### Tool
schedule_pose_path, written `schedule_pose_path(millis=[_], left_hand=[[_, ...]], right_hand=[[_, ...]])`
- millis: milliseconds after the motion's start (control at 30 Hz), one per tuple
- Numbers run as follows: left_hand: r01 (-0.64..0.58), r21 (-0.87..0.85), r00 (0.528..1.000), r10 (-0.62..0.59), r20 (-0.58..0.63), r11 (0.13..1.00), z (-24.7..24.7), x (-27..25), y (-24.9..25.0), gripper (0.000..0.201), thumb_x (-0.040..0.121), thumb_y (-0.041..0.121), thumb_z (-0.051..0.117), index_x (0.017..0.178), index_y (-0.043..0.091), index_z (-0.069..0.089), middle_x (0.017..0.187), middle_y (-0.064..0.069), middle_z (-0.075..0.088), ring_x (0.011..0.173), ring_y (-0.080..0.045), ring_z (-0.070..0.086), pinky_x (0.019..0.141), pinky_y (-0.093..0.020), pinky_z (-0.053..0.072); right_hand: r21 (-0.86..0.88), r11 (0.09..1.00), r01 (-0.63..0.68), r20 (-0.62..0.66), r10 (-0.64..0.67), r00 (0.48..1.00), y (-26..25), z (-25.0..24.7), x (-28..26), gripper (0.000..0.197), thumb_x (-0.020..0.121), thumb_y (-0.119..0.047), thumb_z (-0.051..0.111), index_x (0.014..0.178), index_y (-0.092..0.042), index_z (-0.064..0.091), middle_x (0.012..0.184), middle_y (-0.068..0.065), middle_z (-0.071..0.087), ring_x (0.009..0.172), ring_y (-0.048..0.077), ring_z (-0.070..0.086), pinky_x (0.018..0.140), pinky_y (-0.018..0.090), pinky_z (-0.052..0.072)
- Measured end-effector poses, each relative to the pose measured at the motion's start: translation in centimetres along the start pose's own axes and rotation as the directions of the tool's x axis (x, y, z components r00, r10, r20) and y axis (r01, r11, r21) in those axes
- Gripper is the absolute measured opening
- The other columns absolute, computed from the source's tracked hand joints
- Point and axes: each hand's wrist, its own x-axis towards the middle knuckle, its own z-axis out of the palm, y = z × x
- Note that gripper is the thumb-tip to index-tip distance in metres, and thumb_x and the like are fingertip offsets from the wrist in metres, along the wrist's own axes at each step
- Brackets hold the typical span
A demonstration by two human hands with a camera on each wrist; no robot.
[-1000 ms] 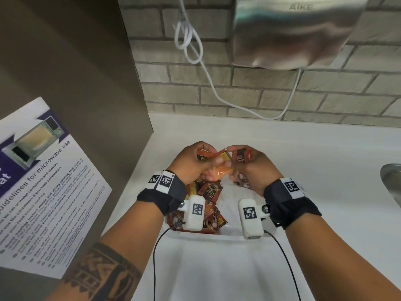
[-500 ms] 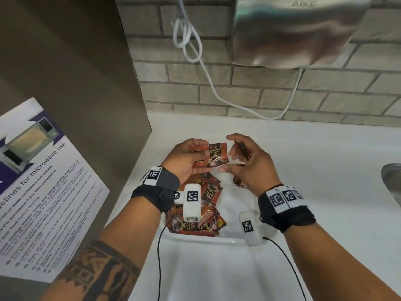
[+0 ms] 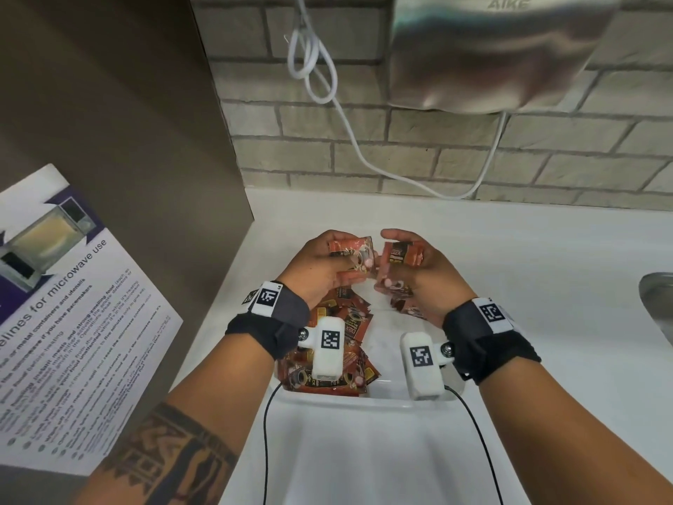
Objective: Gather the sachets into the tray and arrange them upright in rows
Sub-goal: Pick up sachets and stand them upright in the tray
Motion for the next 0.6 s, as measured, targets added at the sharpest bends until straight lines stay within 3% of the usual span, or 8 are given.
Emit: schedule_pose_path(millis=[100,167,233,300,367,467,533,600], left_hand=[[-0.034,0.075,0.999,0.036,-0.028,0.997,-0.8,0.1,-0.2,0.023,0.088,-0.01,0.066,0.098,0.01,0.061,0.107,-0.017,0.067,0.099,-0.033,0.068,0.08,-0.038,0.061],[-0.052,0.156,0.998,0.054,-0.011,0.986,-1.1,-0.2,-0.3,0.025,0.078,0.002,0.081,0.097,0.012,0.068,0.106,-0.018,0.072,0.101,-0.038,0.069,0.087,-0.045,0.058],[-0.062,0.21,0.998,0.061,0.009,0.976,-1.1,-0.4,0.0,0.032,0.073,0.004,0.086,0.098,0.014,0.07,0.096,-0.014,0.075,0.087,-0.03,0.071,0.08,-0.042,0.058],[-0.079,0.308,0.997,0.078,0.019,0.948,-0.7,-0.6,0.4,0.034,0.073,0.001,0.085,0.099,0.014,0.068,0.077,-0.003,0.074,0.067,-0.016,0.066,0.062,-0.028,0.054],[-0.11,0.415,0.994,0.093,0.06,0.903,0.1,-0.8,0.8,0.036,0.071,-0.001,0.086,0.099,0.011,0.068,0.065,0.005,0.067,0.057,-0.009,0.06,0.056,-0.022,0.05],[-0.157,0.517,0.987,0.121,0.102,0.841,1.1,-1.1,1.1,0.038,0.069,-0.008,0.084,0.1,0.008,0.069,0.08,0.0,0.068,0.062,-0.013,0.066,0.059,-0.029,0.057],[-0.17,0.56,0.985,0.128,0.113,0.811,1.6,-1.2,1.3,0.043,0.067,-0.003,0.087,0.102,0.014,0.069,0.092,-0.002,0.065,0.066,-0.02,0.069,0.063,-0.04,0.062],[-0.215,0.658,0.977,0.17,0.133,0.722,1.9,-1.3,1.4,0.061,0.059,0.016,0.096,0.11,0.026,0.065,0.106,0.007,0.062,0.082,-0.016,0.068,0.076,-0.041,0.062]], right_hand=[[0.091,0.995,-0.035,-0.042,0.039,0.998,-0.2,-0.5,-0.1,0.05,0.088,0.017,0.049,0.129,-0.012,0.055,0.095,0.015,0.074,0.093,0.033,0.073,0.084,0.048,0.055],[0.082,0.996,-0.017,-0.071,0.022,0.997,-0.3,-0.6,-0.3,0.034,0.097,0.003,0.054,0.128,-0.011,0.055,0.087,0.014,0.07,0.075,0.027,0.07,0.075,0.043,0.053],[0.041,0.999,-0.001,-0.098,0.005,0.995,-0.3,-0.5,-0.5,0.03,0.097,-0.014,0.062,0.127,-0.011,0.056,0.08,0.01,0.064,0.065,0.023,0.06,0.066,0.037,0.05],[-0.019,0.999,-0.027,-0.097,0.025,0.995,-0.3,-0.2,-0.5,0.046,0.088,-0.032,0.072,0.127,-0.013,0.056,0.087,0.008,0.067,0.074,0.024,0.063,0.071,0.039,0.053],[-0.101,0.989,-0.107,-0.009,0.106,0.994,-0.5,0.0,-0.4,0.062,0.075,-0.044,0.079,0.126,-0.017,0.058,0.111,0.008,0.071,0.1,0.028,0.069,0.087,0.044,0.055],[-0.155,0.965,-0.214,0.207,0.243,0.948,-0.5,0.3,-0.7,0.054,0.077,-0.037,0.082,0.121,-0.01,0.065,0.116,0.019,0.07,0.109,0.034,0.068,0.096,0.047,0.052],[-0.075,0.972,-0.224,0.222,0.235,0.946,-0.3,0.4,-0.8,0.046,0.084,-0.025,0.077,0.121,-0.002,0.065,0.114,0.028,0.068,0.105,0.037,0.067,0.098,0.051,0.051],[0.016,0.974,-0.226,0.149,0.221,0.964,-0.2,0.4,-0.7,0.037,0.09,-0.016,0.069,0.124,-0.003,0.064,0.116,0.026,0.068,0.107,0.037,0.066,0.097,0.052,0.05]])
